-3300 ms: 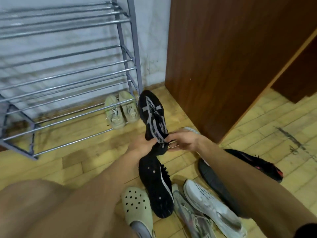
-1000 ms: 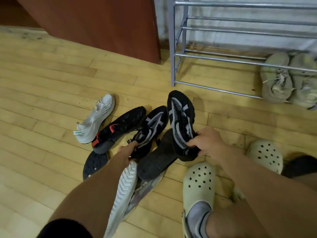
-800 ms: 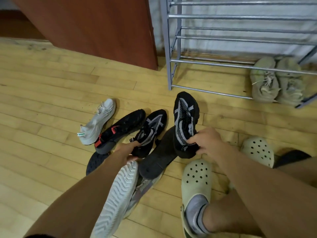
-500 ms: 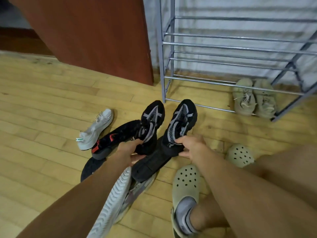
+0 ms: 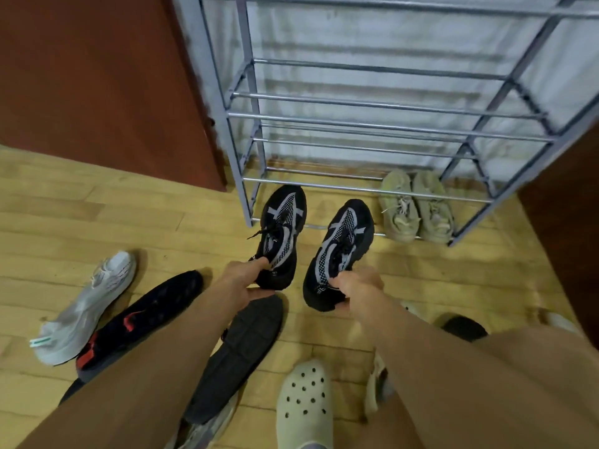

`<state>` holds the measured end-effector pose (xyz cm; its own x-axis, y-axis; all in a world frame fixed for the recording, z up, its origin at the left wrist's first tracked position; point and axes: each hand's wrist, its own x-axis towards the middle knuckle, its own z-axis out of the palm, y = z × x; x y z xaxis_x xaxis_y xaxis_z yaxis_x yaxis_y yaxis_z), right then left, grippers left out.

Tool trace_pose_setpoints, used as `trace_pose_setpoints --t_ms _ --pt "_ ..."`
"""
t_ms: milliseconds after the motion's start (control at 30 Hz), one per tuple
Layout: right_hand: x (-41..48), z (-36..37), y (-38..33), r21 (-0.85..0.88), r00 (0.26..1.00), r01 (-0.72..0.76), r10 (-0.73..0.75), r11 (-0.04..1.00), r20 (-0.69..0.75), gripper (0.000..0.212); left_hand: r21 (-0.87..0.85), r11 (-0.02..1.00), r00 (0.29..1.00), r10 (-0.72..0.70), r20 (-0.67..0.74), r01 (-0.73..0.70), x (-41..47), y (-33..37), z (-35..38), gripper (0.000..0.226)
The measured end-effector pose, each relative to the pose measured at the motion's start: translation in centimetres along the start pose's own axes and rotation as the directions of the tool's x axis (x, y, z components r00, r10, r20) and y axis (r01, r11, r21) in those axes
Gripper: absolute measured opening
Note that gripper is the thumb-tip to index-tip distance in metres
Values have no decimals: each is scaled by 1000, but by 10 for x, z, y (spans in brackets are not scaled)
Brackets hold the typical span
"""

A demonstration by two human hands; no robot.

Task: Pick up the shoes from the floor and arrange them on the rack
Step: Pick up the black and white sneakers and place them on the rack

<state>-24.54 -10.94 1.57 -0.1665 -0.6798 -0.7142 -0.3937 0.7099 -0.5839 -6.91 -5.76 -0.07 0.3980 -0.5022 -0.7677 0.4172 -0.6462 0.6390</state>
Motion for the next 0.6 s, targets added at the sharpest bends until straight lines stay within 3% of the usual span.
trace_pose_setpoints --t_ms 133,267,367,600 --pt "55 -4 -23 -72 999 4 -1 997 40 20 9 1000 1000 1 14 -1 42 22 23 30" --pt "106 0 -47 -147 998 31 -22 989 67 14 27 1000 1000 8 3 -8 87 39 39 14" --pt "144 7 -66 -129 993 49 -35 990 110 29 2 1000 1000 5 26 -5 118 50 51 24" --pt "211 19 -107 -197 973 195 -164 961 162 34 -50 998 999 37 31 -35 177 82 77 33"
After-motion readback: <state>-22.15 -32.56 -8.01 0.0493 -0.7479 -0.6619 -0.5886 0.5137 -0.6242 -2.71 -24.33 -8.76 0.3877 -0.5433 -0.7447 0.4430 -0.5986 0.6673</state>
